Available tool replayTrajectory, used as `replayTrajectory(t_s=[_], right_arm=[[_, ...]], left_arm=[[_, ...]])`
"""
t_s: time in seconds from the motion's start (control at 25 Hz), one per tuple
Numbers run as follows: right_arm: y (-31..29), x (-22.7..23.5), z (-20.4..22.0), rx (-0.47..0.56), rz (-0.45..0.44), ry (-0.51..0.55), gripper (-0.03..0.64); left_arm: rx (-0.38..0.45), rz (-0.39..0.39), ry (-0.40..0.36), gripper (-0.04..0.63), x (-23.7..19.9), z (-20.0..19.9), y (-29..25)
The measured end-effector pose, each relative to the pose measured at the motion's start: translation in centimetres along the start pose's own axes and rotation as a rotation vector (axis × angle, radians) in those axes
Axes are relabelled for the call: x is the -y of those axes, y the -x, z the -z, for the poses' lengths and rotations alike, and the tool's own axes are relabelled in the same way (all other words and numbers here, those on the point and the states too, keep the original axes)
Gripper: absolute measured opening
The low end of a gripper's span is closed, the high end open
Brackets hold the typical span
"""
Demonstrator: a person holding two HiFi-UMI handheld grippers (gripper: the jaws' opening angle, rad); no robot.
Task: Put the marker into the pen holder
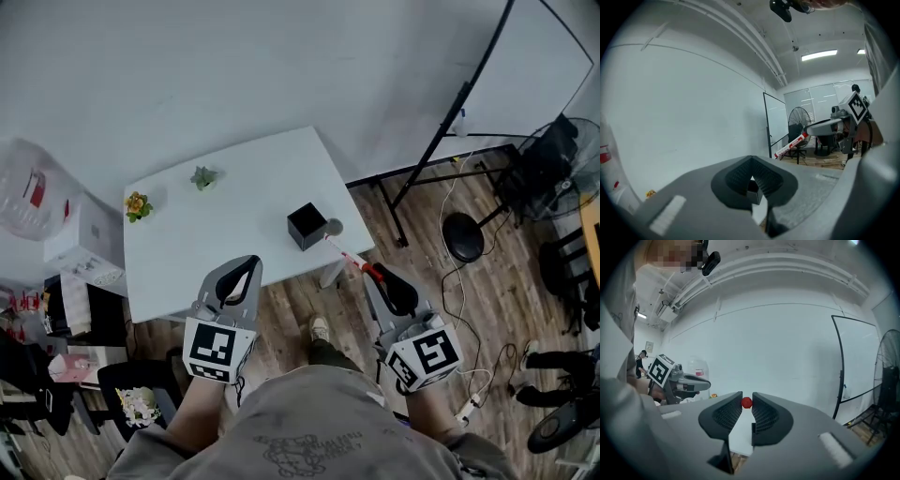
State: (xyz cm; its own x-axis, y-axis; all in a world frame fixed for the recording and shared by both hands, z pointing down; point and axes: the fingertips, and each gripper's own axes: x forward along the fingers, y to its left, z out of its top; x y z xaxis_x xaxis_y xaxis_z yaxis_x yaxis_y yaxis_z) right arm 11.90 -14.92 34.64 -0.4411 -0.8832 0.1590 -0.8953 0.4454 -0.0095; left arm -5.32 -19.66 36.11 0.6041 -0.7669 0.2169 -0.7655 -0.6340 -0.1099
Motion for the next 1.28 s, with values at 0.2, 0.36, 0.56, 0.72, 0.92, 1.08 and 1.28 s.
replayTrajectory(t_s=[0.2, 0.36, 0.56, 0.72, 0.92, 1.08, 1.28], right_arm=[[-4.2, 5.0, -0.8, -0.004, -0.057, 0.0, 0.094], [-7.4, 8.2, -0.5, -0.022, -0.104, 0.0, 0.094], [-10.5, 11.1, -0.1, -0.037, -0.169, 0.001, 0.094], [-12.5, 12.5, 0.1, -0.046, -0.207, 0.001, 0.094], [-14.1, 13.0, -0.1, -0.04, -0.236, -0.005, 0.094], [-15.6, 12.9, -0.1, -0.054, -0.252, -0.006, 0.094], [-16.8, 12.5, 0.0, -0.072, -0.248, -0.005, 0.094]], left_arm=[[-0.012, -0.034, -0.02, 0.002, -1.0, -1.3, -5.7], [-0.054, -0.063, -0.003, 0.001, -1.8, -0.9, -9.4], [-0.077, -0.113, 0.016, 0.002, -2.8, -0.9, -12.6], [-0.073, -0.156, 0.022, 0.002, -3.5, -1.4, -14.1], [-0.077, -0.186, 0.051, 0.002, -4.7, -1.2, -14.6], [-0.095, -0.19, 0.045, 0.002, -5.8, -1.3, -15.0], [-0.072, -0.156, 0.067, 0.002, -6.7, -2.0, -15.4]])
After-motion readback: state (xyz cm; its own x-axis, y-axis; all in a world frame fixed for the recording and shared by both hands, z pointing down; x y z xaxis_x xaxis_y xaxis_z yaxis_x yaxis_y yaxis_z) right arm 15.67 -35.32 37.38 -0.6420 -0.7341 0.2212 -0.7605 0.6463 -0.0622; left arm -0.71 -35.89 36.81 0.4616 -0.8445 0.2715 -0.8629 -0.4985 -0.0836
